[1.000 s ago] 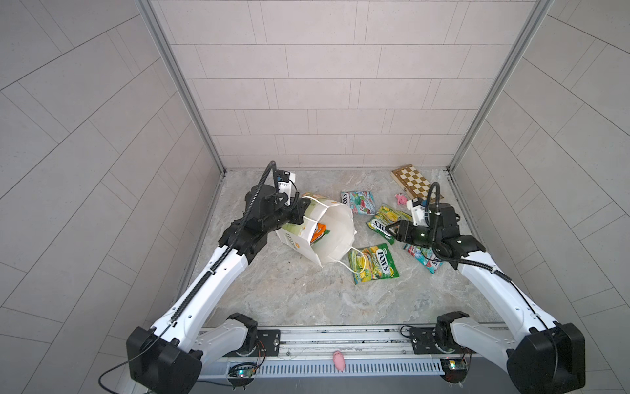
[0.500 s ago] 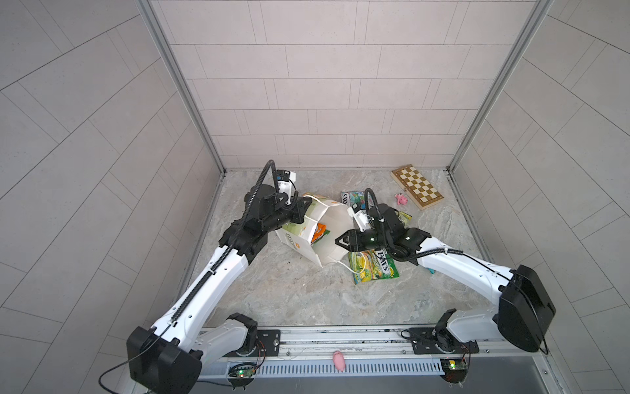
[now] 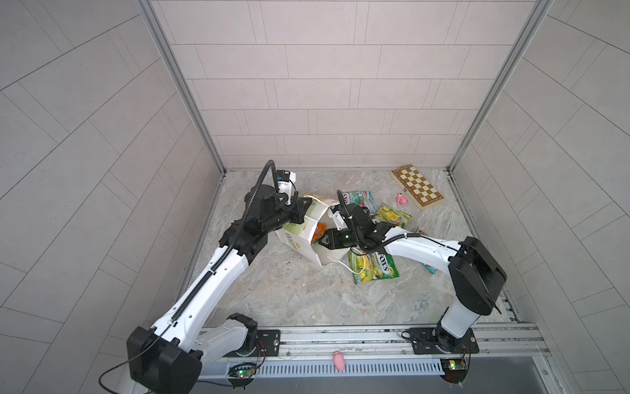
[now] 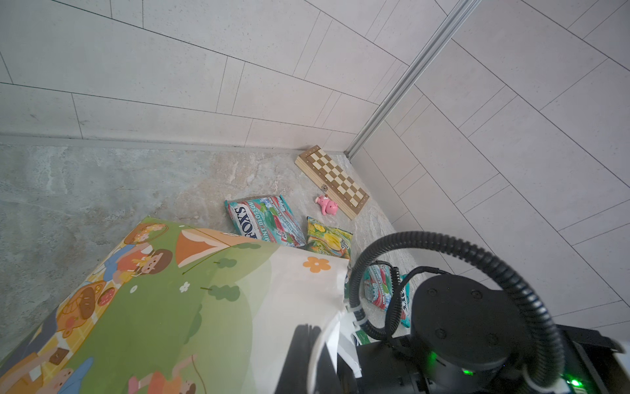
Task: Take the snacks out of the paper bag
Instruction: 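Move the open right gripper back into the bag toward the orange fruits packet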
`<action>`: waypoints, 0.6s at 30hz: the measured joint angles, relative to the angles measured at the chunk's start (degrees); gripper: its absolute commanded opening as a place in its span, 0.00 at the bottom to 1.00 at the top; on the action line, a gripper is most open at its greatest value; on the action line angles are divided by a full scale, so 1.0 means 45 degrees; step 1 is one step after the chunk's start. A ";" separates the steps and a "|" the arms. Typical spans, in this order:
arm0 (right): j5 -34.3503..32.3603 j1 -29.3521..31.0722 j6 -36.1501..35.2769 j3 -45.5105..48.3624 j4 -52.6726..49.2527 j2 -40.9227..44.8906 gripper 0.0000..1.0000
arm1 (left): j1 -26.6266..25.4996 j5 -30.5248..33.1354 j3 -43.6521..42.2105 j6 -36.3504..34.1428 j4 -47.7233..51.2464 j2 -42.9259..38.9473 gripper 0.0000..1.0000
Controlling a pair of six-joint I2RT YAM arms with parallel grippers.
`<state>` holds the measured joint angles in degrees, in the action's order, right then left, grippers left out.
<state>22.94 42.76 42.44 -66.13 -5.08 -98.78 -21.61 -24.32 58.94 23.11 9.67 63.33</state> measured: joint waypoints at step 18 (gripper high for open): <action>-0.1268 0.0097 0.3866 -0.0330 0.2764 -0.1880 0.34 | 0.0000 -0.0024 -0.0034 -0.0034 -0.0083 0.0000 0.00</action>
<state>17.23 43.20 59.83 -67.61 7.35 -107.24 -21.61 -24.43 58.78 22.96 9.30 63.33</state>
